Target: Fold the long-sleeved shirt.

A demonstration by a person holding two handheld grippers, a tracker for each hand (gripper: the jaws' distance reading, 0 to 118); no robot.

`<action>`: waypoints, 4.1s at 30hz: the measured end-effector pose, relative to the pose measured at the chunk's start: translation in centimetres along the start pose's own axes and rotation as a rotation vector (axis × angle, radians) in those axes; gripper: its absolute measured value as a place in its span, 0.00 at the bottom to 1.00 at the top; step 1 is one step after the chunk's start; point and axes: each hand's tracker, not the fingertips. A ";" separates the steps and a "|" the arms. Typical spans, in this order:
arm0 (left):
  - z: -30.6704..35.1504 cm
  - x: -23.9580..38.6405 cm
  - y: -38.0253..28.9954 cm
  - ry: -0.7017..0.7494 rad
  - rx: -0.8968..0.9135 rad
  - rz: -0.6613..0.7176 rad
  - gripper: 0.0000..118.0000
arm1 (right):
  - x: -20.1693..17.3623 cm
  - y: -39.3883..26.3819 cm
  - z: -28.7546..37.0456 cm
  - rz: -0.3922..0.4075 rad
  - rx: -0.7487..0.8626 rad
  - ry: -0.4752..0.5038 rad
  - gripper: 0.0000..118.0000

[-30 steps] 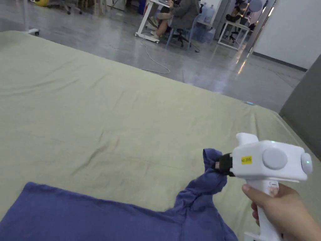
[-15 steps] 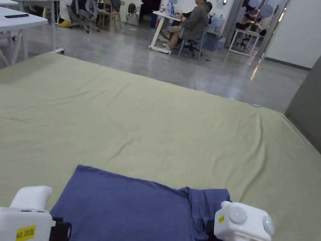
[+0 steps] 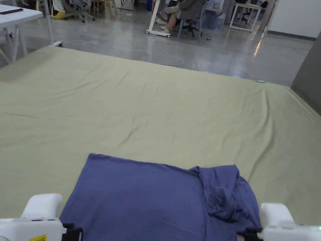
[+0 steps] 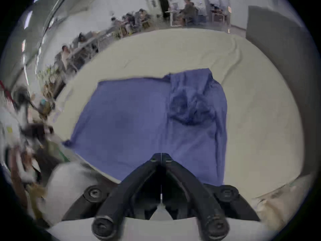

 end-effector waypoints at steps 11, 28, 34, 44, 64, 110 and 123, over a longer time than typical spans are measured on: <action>-15.0 -3.6 18.3 0.201 0.028 -0.099 1.00 | 1.3 0.9 1.3 0.040 0.093 -0.016 0.00; -22.6 -1.7 22.1 0.231 -0.070 -0.231 0.01 | 11.5 19.1 -10.9 -0.226 0.125 -0.080 0.99; -21.3 -3.6 22.6 0.243 -0.052 -0.203 0.01 | 14.3 26.1 -22.3 -0.477 -0.210 -0.134 0.91; -17.5 -5.0 21.6 0.176 -0.053 -0.157 0.01 | 11.4 22.5 -13.3 -0.203 -0.043 -0.086 0.05; -9.3 -6.5 1.2 0.149 -0.300 -0.253 0.01 | 7.3 -2.1 -6.2 -0.023 -0.276 -0.026 0.05; -17.1 -15.5 2.8 -0.598 -0.262 0.491 1.00 | 0.9 0.7 -2.3 -0.157 0.175 0.522 0.00; -14.3 -19.1 0.4 -0.684 -0.166 0.749 0.01 | -0.4 1.9 -1.6 -0.177 0.189 0.493 0.00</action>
